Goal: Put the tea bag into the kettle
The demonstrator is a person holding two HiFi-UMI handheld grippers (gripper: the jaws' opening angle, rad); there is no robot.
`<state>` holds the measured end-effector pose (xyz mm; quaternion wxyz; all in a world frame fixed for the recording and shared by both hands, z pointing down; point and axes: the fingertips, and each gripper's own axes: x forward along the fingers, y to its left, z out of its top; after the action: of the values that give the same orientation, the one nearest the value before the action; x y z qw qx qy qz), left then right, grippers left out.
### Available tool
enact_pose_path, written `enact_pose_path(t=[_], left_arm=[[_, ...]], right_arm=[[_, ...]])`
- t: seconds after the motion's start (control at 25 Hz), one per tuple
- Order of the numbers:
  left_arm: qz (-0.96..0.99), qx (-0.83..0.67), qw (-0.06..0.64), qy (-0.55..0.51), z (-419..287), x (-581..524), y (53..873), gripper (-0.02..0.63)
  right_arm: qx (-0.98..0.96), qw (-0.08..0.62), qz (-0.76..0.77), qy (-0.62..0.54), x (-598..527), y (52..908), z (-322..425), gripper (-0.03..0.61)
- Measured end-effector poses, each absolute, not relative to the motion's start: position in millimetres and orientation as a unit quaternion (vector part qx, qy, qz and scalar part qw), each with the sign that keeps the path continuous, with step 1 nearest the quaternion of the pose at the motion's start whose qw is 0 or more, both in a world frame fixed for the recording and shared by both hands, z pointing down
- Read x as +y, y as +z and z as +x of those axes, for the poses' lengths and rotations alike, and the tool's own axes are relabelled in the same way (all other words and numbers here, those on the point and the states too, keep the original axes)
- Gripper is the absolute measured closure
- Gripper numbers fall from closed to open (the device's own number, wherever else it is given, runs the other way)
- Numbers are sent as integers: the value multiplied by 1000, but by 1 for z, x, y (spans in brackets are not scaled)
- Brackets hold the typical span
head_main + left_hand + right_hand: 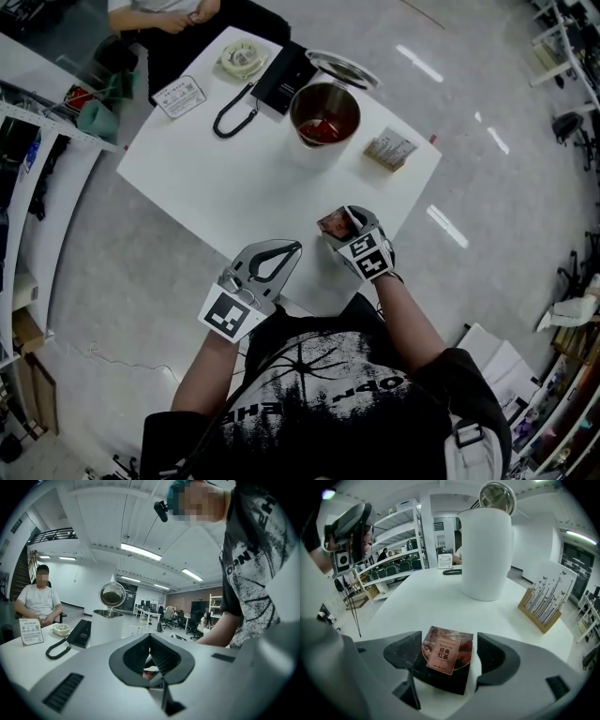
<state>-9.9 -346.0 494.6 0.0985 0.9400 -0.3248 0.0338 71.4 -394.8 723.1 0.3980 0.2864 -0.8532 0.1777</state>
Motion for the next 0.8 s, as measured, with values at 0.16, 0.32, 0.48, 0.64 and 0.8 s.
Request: enact_pose_path(t=[0.16, 0.32, 0.48, 0.64, 0.8], left_arm=[[940, -323, 101, 34, -9, -346, 496, 601], [940, -322, 106, 31, -8, -345, 495, 601], [943, -314, 106, 35, -5, -343, 498, 601], [944, -310, 107, 31, -1, -343, 494, 601], [944, -311, 108, 30, -2, -342, 493, 601]], right_arm=[[-848, 419, 277, 171, -391, 734, 69, 198], [-846, 421, 280, 169, -391, 733, 68, 198], [-844, 425, 280, 168, -392, 732, 68, 199], [-844, 429, 276, 164, -390, 730, 69, 269], [-846, 438, 267, 145, -387, 727, 65, 408]])
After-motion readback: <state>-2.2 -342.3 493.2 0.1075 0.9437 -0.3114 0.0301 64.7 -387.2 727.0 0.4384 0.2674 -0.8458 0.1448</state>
